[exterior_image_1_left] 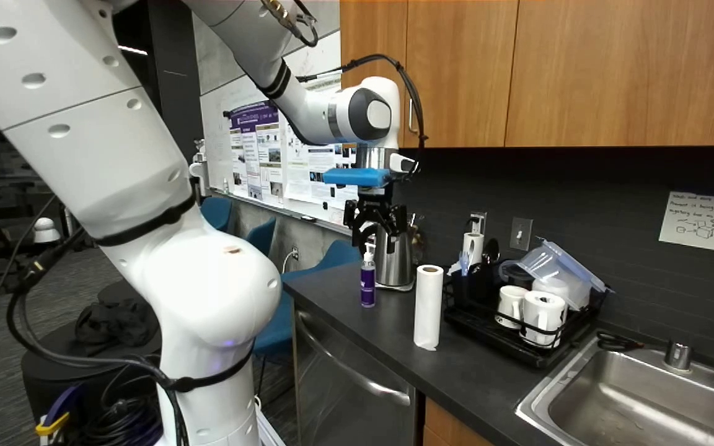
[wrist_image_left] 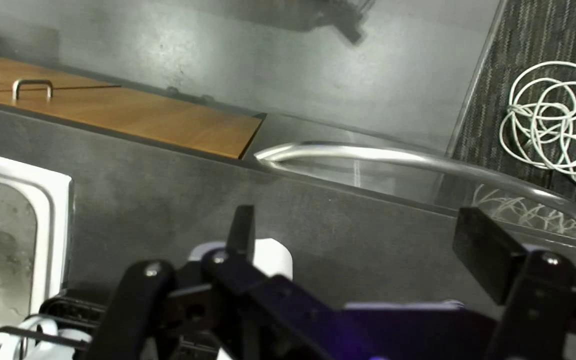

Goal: Move the bottle and place it in the rack

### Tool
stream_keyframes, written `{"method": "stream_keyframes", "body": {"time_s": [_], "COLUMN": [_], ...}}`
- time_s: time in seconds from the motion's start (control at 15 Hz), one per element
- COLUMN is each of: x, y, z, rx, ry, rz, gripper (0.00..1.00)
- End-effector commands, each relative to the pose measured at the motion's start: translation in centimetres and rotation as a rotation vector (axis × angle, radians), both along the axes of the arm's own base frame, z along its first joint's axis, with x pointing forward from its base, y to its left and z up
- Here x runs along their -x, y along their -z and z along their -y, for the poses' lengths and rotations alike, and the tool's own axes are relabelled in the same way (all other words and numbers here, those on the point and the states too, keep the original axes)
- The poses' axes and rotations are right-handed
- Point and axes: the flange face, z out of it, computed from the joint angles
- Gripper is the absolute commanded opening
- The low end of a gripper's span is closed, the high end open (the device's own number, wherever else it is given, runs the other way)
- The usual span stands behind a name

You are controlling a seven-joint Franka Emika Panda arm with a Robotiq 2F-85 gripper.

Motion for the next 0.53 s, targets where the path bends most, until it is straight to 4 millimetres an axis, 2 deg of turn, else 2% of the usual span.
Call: {"method": "stream_keyframes", "body": {"time_s": [0.0, 0.47], "x": [-1.9, -4.0], "y": [-2.0, -3.5], "z": [-3.7, -11.8], "rx": [0.018, 0.029], "ry": [-0.050, -0.209], "rz": [0.040, 0.066], "gripper": [1.00, 1.00]}}
